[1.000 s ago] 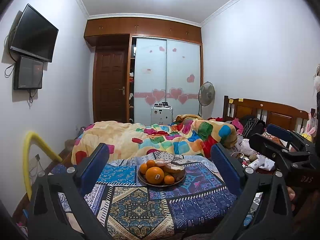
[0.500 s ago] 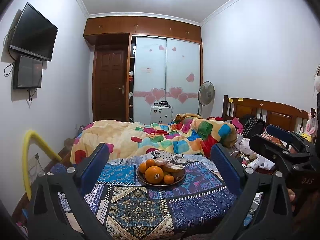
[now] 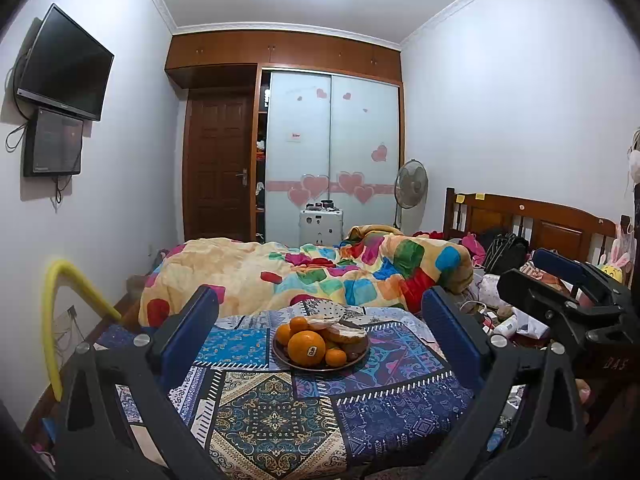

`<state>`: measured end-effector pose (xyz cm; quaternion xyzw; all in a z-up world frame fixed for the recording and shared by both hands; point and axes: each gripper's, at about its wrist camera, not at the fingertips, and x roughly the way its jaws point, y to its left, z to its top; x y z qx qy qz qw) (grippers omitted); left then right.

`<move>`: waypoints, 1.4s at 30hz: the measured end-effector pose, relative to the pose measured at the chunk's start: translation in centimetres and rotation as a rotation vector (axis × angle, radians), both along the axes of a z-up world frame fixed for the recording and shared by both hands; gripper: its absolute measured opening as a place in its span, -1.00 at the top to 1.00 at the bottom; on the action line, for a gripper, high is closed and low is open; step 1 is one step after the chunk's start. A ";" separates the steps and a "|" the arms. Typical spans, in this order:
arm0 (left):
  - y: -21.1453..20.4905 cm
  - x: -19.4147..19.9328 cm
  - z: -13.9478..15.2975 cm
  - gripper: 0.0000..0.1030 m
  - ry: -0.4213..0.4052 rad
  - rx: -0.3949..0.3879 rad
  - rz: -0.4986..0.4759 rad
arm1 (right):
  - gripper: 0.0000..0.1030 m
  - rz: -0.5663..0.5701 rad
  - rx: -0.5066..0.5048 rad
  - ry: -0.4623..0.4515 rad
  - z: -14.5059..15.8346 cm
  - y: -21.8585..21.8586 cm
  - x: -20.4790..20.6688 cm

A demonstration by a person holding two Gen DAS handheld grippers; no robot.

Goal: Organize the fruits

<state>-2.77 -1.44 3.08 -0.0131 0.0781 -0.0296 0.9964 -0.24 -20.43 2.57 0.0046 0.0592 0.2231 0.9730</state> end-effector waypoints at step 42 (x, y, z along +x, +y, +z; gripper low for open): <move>0.2 0.2 0.0 -1.00 0.015 -0.010 -0.019 | -1.00 0.004 -0.004 0.012 -0.3 0.3 0.2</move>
